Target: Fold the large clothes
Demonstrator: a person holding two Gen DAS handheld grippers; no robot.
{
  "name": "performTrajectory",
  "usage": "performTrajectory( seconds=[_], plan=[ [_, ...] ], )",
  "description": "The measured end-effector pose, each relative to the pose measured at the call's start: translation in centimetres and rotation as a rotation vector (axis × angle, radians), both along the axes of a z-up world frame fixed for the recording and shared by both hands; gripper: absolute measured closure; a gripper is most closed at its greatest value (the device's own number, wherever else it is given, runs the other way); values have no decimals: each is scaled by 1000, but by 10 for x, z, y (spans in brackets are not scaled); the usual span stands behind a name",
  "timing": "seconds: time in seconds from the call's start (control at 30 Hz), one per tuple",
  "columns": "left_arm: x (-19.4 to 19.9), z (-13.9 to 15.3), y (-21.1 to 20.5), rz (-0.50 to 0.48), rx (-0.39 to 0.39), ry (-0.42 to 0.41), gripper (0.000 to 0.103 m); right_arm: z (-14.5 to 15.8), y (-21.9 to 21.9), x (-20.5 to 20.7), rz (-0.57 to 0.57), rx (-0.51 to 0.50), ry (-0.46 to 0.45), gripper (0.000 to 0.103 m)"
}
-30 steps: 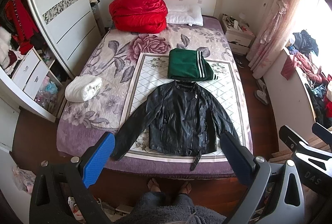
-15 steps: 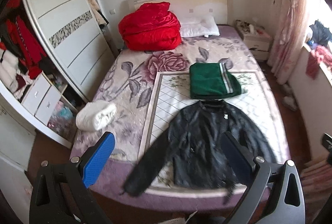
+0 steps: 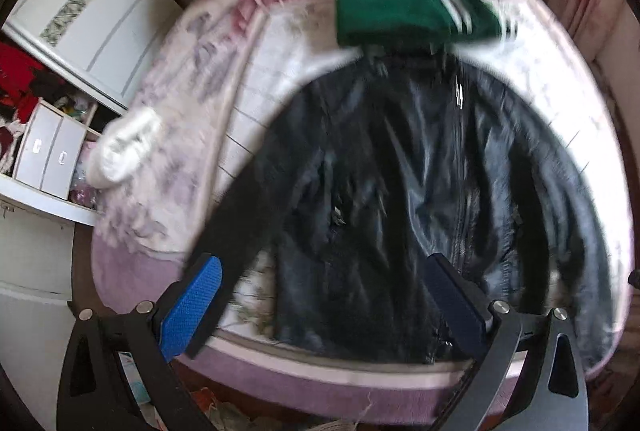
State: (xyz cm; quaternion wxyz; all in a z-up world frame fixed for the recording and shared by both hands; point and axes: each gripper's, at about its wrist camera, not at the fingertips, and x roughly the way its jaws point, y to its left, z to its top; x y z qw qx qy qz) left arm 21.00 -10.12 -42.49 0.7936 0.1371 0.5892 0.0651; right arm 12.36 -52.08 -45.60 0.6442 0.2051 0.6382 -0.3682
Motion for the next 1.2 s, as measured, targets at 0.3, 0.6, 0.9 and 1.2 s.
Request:
performTrajectory(
  seconds=[0.3,0.6,0.9,1.2],
  plan=[
    [23,-121,-30,-39,71,118,0,-160,-51,-21,-146,35,20,61],
    [36,-121,-86,-158,41,65,0,-130,-58,-53,-152,130,-70,38],
    [30,-146,-111,-230,54,131,0,-176,-23,-198,-780,470,-348,30],
    [21,-152,-124,-256,49,150,0,-167,-18,-239,-980,277,-636,67]
  ],
)
